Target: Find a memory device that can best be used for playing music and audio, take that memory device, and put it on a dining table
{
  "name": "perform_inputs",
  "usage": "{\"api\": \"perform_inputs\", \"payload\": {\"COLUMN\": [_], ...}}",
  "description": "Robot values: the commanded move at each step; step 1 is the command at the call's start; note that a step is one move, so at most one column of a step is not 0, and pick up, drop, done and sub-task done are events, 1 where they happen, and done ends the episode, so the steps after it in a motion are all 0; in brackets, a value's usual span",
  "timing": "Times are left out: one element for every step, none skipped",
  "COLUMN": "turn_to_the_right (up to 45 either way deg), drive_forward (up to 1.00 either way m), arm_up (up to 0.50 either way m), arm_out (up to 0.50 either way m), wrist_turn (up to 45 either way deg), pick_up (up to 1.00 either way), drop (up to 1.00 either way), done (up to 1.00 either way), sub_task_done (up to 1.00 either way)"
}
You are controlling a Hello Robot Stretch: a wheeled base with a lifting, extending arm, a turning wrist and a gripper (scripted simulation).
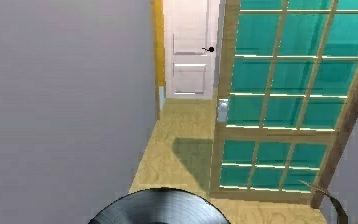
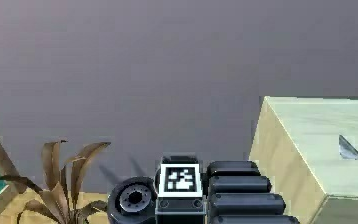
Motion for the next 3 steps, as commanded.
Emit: {"api": "perform_inputs", "payload": {"turn_to_the_right": [0.0,-15.0,0.0], "drive_forward": [1.00,0.00,0.10], "arm_up": [0.00,0.00,0.00], "arm_out": [0.00,0.00,0.00], "wrist_turn": [0.0,0.0,0.0], "pick_up": [0.00,0.00,0.00], "drop": [0.00,0.00,0.00], "done": [0.00,0.00,0.00], "sub_task_done": [0.00,0.00,0.00]}}
